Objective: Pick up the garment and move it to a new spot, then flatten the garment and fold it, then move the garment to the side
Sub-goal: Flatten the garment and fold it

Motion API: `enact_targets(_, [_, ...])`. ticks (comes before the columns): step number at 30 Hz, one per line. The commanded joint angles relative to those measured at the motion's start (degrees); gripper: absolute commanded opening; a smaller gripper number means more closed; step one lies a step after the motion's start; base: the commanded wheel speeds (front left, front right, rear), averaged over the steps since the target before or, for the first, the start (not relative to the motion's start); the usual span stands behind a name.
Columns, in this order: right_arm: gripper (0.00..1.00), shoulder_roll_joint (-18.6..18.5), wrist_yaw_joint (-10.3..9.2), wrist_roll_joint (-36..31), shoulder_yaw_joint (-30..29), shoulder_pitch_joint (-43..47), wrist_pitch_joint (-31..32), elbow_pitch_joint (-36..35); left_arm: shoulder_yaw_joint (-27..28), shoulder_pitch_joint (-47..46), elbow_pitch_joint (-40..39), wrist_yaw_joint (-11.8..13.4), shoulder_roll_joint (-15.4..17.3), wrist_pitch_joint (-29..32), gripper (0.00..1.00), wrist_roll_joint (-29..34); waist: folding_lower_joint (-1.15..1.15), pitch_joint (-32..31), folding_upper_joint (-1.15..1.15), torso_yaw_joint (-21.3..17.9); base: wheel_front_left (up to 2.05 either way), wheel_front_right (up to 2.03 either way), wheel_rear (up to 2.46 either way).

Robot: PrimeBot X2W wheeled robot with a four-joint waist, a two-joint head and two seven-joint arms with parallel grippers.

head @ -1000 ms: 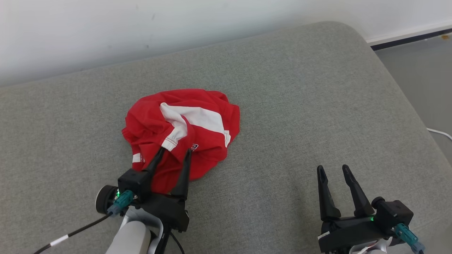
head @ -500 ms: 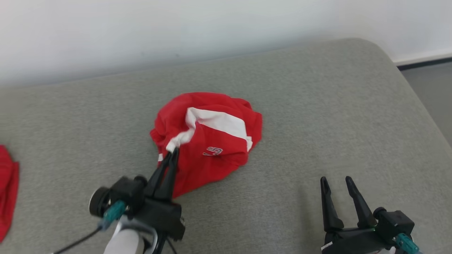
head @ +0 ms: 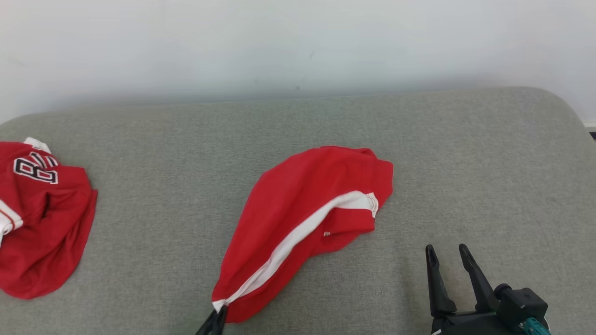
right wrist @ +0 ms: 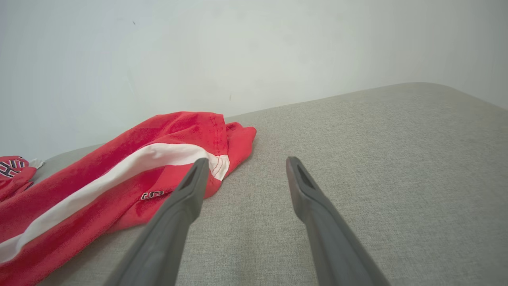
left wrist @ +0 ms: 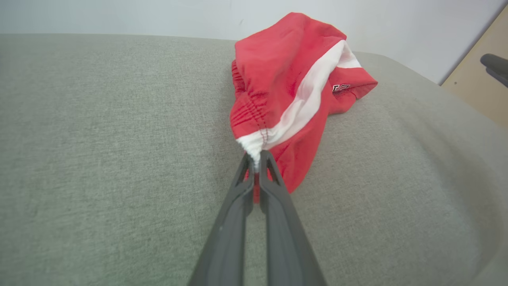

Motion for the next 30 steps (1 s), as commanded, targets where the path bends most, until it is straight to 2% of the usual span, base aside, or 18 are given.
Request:
enact_targets(1, [1.0, 0.0, -0.12, -0.4, 0.0, 0.2, -0.1, -0.1, 0.6, 0.8, 0.1, 0.1, 0.0, -0.1, 0.0, 0.6, 0.01, -0.3, 0.0, 0.9, 0.0, 0.0, 0.0])
enact_targets(5, [1.0, 0.0, -0.12, -0.6, 0.2, 0.2, -0.1, 0.0, 4.7, 2.2, 0.5, 0.2, -0.3, -0.1, 0.0, 1.4, 0.01, -0.1, 0.0, 1.1, 0.0, 0.0, 0.0])
enact_targets(15, [1.0, 0.0, -0.12, -0.5, 0.1, 0.4, -0.1, 0.6, 7.1, 1.1, 2.8, 0.1, -0.9, -0.1, 0.0, 2.7, 0.01, -0.5, 0.0, 1.3, 0.0, 0.0, 0.0])
enact_targets(16, [1.0, 0.0, -0.12, -0.4, 0.0, 0.4, -0.1, 0.6, 7.3, 1.0, 2.8, 0.1, -1.1, -0.1, 0.04, 2.5, 0.01, -0.6, 0.0, 1.3, 0.0, 0.0, 0.0])
enact_targets(17, [1.0, 0.0, -0.13, -0.3, 0.0, 0.6, -0.1, 0.6, 7.3, 1.0, 2.7, 0.1, -1.2, -0.1, 0.69, 2.4, 0.01, -0.7, 0.0, 1.5, 0.0, 0.0, 0.0])
enact_targets(18, [1.0, 0.0, -0.12, -0.2, 0.0, 0.7, -0.1, 0.6, 7.2, 1.1, 2.8, 0.1, -1.4, -0.1, 1.0, 2.2, 0.01, -0.9, 0.0, 1.6, 0.0, 0.0, 0.0])
enact_targets(30, [1.0, 0.0, -0.12, 0.0, -0.3, 1.6, -0.1, 0.6, 10.2, 5.0, 1.2, 0.1, -4.2, -0.1, 1.0, 2.0, 0.01, -2.2, 0.0, 3.8, 0.0, 0.0, 0.0])
